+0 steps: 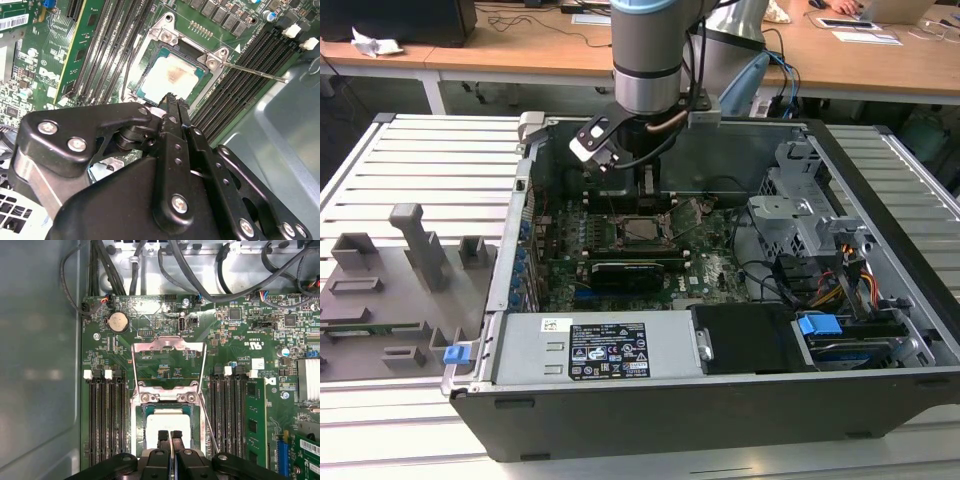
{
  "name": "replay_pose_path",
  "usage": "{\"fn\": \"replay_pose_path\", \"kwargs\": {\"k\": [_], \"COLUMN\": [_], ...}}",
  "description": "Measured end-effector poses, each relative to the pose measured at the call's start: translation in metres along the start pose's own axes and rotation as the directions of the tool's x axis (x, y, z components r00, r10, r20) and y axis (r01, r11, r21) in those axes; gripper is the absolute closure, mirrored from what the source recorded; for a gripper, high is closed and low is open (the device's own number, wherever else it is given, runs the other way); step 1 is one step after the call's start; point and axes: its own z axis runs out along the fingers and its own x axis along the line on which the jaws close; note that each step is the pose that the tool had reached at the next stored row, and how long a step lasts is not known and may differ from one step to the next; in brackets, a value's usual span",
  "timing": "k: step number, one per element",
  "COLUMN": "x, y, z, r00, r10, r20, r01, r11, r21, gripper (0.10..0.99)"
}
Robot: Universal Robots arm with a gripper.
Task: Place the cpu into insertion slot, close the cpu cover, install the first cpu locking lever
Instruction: 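Place the cpu into insertion slot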
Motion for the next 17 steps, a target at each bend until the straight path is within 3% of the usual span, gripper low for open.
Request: {"fn": "replay_pose_path", "kwargs": {"k": [13, 17], "x": [0.0001, 0.0002], "y": [0.0003, 0.0008], "z": [-0.0043, -0.0104], "r00": [1.0, 1.0], "r10": [0.0, 0.0], "r20": [0.0, 0.0], "r01": [0.0, 0.0], "r11": [1.0, 1.0], "r21": [0.0, 0.0], "gripper": [0.933, 0.933]}}
